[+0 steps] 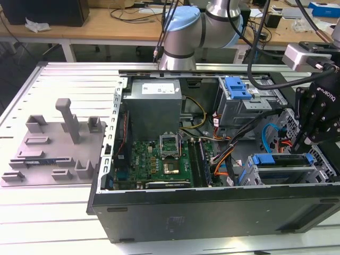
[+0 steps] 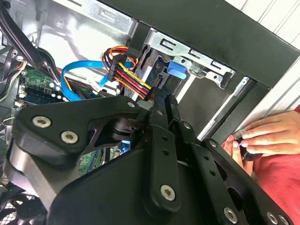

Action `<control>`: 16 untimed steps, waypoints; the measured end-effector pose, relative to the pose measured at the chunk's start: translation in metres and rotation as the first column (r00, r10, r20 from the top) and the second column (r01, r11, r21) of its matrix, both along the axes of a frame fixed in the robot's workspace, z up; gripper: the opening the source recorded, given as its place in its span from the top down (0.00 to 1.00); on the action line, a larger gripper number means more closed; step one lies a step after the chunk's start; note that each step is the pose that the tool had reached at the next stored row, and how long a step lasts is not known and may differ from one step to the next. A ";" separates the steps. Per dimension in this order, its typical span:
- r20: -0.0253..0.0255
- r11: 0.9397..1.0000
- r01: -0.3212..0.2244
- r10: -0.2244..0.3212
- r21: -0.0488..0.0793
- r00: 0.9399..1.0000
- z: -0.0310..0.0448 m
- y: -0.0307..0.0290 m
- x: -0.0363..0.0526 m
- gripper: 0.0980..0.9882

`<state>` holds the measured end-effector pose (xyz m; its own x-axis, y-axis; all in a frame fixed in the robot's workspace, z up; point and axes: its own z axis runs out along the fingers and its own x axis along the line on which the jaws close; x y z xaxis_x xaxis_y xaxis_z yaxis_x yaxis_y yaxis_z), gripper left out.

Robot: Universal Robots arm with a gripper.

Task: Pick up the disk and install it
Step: 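Insert the first disk wire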

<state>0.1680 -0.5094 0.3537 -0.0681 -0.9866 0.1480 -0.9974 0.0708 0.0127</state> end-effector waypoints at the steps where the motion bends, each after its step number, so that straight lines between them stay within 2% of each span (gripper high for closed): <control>1: 0.000 1.000 -0.001 0.001 0.000 1.000 -0.0001 0.0000 0.0000 0.93; 16: 0.000 1.000 -0.007 0.007 0.000 1.000 -0.0044 0.0000 0.0000 0.93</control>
<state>0.1680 -0.5094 0.3493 -0.0608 -0.9871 0.1481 -0.9979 0.0633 0.0126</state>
